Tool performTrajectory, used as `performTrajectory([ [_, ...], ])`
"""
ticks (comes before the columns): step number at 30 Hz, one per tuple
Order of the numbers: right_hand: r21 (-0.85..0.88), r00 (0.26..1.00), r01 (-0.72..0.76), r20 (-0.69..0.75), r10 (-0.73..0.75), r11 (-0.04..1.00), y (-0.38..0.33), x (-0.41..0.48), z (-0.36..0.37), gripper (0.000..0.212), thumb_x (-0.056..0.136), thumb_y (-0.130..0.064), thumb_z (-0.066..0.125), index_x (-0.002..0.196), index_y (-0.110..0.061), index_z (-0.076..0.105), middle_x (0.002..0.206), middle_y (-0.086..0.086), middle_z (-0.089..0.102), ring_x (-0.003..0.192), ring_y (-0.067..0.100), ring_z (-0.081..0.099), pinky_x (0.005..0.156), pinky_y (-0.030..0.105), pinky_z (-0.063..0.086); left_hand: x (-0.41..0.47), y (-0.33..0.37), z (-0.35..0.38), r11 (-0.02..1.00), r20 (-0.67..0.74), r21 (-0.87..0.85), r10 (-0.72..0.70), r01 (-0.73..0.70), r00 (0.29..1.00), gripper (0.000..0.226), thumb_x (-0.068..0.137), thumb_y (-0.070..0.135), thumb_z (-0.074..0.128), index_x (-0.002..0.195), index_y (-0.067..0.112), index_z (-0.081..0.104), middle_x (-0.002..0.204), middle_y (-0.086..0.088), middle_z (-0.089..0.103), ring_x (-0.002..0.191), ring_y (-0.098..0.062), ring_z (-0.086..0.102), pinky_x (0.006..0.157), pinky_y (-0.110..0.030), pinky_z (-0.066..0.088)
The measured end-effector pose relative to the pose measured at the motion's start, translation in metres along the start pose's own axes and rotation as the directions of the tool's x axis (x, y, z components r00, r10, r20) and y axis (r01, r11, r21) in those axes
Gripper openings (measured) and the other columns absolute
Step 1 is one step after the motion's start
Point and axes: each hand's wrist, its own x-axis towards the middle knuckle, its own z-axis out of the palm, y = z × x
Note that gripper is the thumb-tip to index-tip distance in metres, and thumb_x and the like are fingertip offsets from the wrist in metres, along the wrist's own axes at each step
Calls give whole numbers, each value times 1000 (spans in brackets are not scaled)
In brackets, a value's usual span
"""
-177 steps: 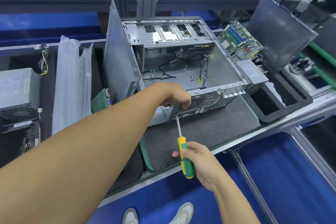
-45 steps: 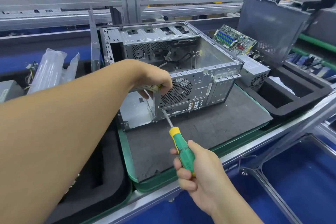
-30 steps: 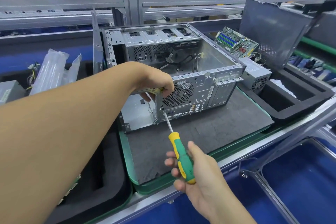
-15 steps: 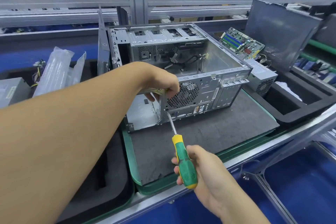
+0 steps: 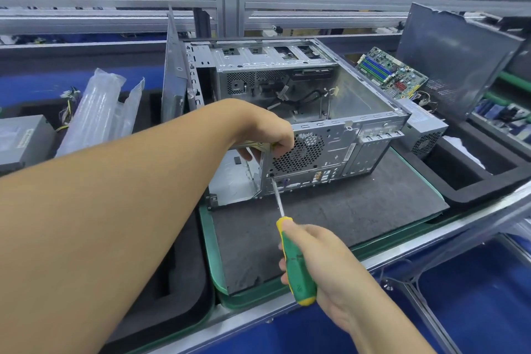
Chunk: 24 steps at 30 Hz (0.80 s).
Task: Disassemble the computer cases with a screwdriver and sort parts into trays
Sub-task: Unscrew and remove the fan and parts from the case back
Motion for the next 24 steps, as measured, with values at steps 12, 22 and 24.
performTrajectory([
  [12,-372,932,185,-228,-282,910,6,10,1,13,90,-22,70,87,-20,58,73,0,66,70,20,71,76,49,59,-1,2,-1,1000,17,-11,-6,6,1000,28,70,10,52,45,21,49,79,-6,46,68,-21,49,75,-34,50],
  [22,-16,990,-29,141,31,999,-9,16,-14,18,84,-15,76,92,-2,68,75,9,62,59,17,58,63,34,54,-2,3,-2,1000,40,0,-10,10,999,20,73,11,51,56,19,46,79,-6,48,71,-22,50,77,-35,50],
  [24,135,957,-100,283,58,986,-11,15,-22,18,76,-9,71,87,4,77,88,16,70,68,19,61,64,29,55,-2,2,-3,1000,47,-5,-5,6,999,20,73,10,51,56,18,46,78,-6,48,71,-21,50,76,-34,49],
])
